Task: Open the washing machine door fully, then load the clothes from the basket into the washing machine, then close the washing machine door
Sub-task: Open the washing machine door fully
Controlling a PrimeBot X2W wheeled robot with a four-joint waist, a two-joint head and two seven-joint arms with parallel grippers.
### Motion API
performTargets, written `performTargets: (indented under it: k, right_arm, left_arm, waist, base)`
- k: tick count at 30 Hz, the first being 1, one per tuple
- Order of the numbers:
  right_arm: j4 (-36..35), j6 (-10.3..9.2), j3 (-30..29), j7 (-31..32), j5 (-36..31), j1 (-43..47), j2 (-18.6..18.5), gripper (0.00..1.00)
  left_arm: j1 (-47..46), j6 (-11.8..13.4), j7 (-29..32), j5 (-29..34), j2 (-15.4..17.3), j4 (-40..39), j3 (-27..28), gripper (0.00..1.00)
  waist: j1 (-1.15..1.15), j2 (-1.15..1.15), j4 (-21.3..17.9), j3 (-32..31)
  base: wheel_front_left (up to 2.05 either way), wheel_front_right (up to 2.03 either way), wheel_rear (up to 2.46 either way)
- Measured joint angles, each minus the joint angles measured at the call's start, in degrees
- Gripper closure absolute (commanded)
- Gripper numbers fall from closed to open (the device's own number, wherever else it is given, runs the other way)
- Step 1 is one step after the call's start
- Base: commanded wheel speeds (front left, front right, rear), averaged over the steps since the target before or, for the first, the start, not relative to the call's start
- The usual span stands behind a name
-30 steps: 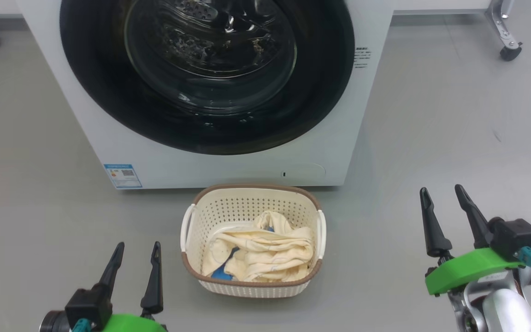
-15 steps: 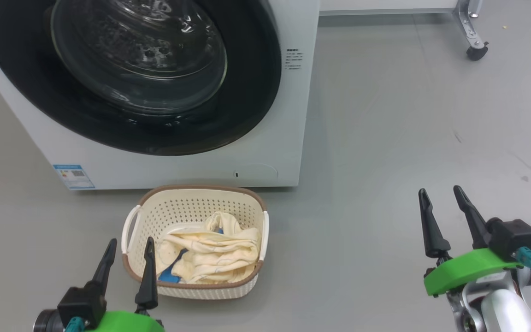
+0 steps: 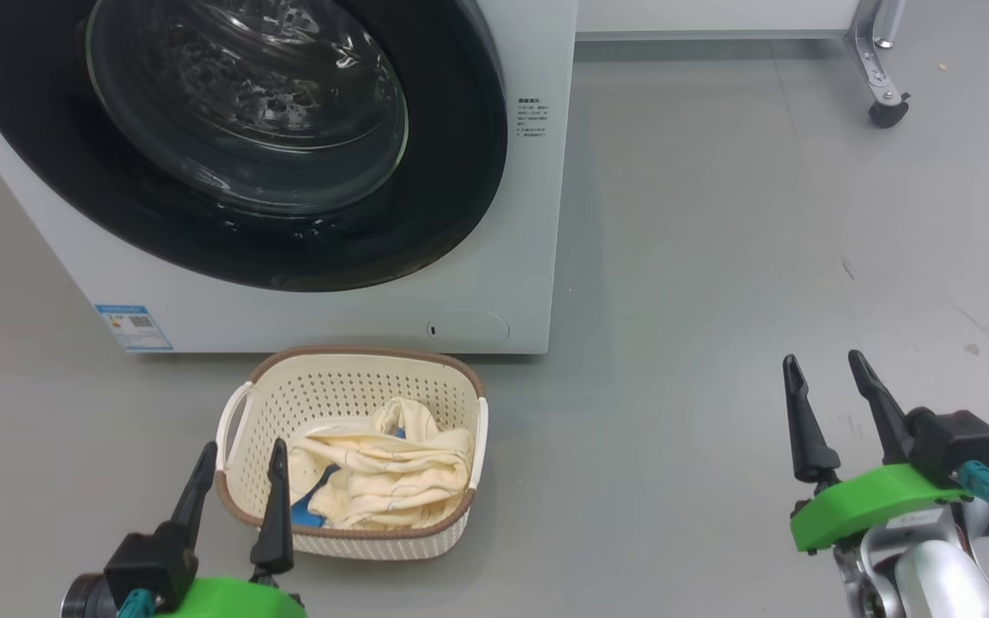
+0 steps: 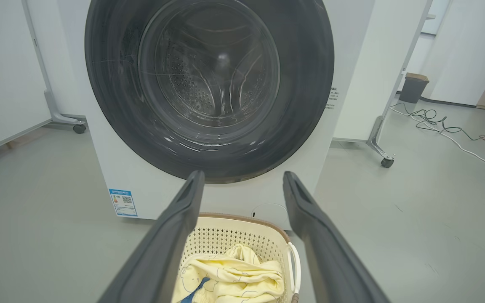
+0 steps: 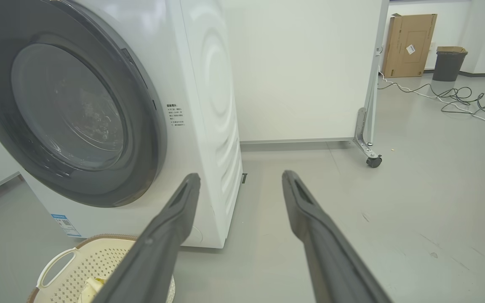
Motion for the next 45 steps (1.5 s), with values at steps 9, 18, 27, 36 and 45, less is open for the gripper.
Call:
performTargets:
  k: [9,18,27,36,45]
  right_arm:
    - [0.2,0.0,0.1,0.0,0.0,0.0,0.0,0.0]
    - [0.2,0.0,0.1,0.0,0.0,0.0,0.0,0.0]
    - [0.1,0.0,0.1,-0.1,0.0,0.0,0.0,0.0]
    - [0.0,0.0,0.1,-0.1,0.0,0.0,0.0,0.0]
    - [-0.4,0.0,1.0,-0.3,1.3,-0.4,0.0,1.0]
  left_arm:
    - [0.0,0.0,0.0,0.0,0.0,0.0,0.1,0.0]
    - [0.0,0.0,0.0,0.0,0.0,0.0,0.2,0.0]
    - [0.0,0.0,0.0,0.0,0.0,0.0,0.3,0.0]
    - [-0.1,0.0,0.0,0.0,0.0,0.0,0.3,0.0]
    - [-0.8,0.0,0.0,0.0,0.0,0.0,0.3,0.0]
  waist:
    - [0.0,0.0,0.0,-0.1]
    - [0.0,0.0,0.1,0.3]
    - [0.0,0.0,0.2,0.7]
    - [0.0,0.0,0.3,1.4]
    - [0.0,0.0,0.6,2.1]
  base:
    - [0.0,0.0,0.0]
    - [0.0,0.0,0.0]
    - [0.0,0.0,0.0]
    - [0.0,0.0,0.0]
    - [0.0,0.0,0.0]
